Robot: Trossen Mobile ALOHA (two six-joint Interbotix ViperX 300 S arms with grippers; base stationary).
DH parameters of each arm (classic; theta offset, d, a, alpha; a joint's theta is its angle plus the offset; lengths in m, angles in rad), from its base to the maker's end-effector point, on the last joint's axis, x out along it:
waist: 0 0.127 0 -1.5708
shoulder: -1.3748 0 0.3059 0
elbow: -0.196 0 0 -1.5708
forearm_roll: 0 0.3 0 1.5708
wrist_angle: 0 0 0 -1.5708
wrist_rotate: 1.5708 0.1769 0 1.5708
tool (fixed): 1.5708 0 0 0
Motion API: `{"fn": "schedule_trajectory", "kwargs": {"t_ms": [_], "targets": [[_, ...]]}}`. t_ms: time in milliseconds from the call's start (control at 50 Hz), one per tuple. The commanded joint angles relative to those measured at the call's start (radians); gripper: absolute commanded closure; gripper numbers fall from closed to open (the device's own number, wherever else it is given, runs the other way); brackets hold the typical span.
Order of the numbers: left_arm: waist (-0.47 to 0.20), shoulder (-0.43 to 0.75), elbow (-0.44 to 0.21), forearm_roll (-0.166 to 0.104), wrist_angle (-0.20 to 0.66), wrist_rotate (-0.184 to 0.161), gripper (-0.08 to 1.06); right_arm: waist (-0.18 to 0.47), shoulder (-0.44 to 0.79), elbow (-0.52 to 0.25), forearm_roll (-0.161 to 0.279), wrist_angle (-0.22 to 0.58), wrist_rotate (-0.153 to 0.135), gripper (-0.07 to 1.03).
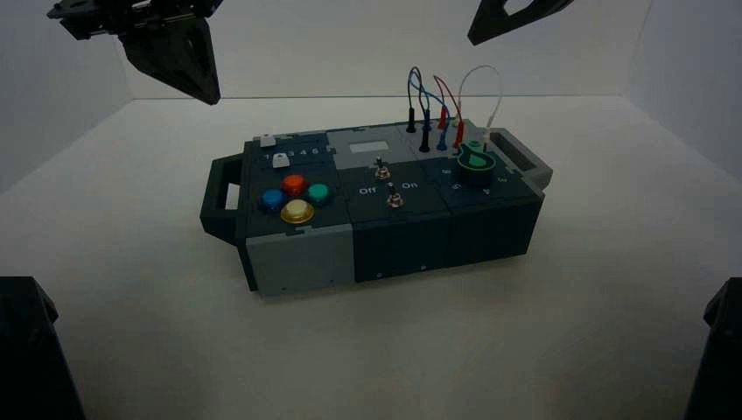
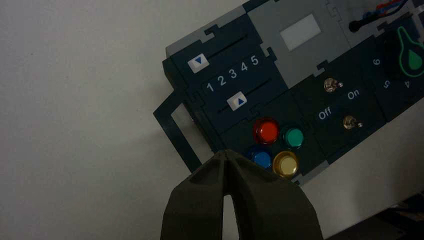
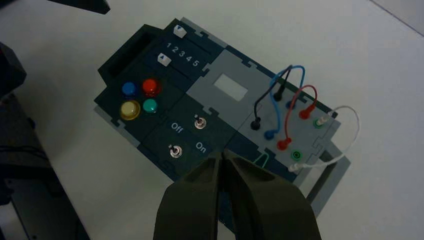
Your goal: Move the bottom slider to position 4.
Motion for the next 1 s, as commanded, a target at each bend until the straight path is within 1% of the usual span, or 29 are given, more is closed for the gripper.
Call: {"fn": "schedule_trajectory", "kwargs": {"t_ms": [20,120,220,360,560,720,840,940,1000], "targets": [[-0.003,-0.008,-0.02,-0.003,-0.006,0.003,1.01,0.031,0.02,-0.04,0.009,-0.029,-0.006,0.98],[-0.003,-0.009,-0.02,-0.003,-0.006,0.005,1.01,0.058,0.048,-0.051,0.011,-0.041,-0.006,0.98],[-0.003,-0.011,-0.02,-0.002,-0.005,0.005,1.01,0.069,0.075,-0.06,0.011,-0.055,-0.006,0.98],[-0.003,-0.011,-0.018,-0.003,-0.003,0.003,1.01,0.071,0.098,-0.069,0.011,-0.081,-0.006,0.98],[-0.003,-0.011,-0.011,-0.003,-0.006,0.003,1.01,0.077,0.112,-0.078,0.011,-0.083,-0.008,0.98],[-0.003,-0.003,-0.002,-0.003,-0.046,-0.003,1.01,0.077,0.11,-0.078,0.011,-0.083,-0.009,0.98],[-0.003,0.017,0.0,-0.008,-0.055,-0.005,1.01,0.075,0.109,-0.078,0.011,-0.083,-0.008,0.98],[-0.003,0.032,0.002,-0.02,-0.066,-0.017,1.01,0.077,0.109,-0.078,0.009,-0.083,-0.008,0.98],[-0.003,0.044,0.005,-0.025,-0.084,-0.035,1.01,0.077,0.109,-0.078,0.011,-0.083,-0.008,0.98]]}}
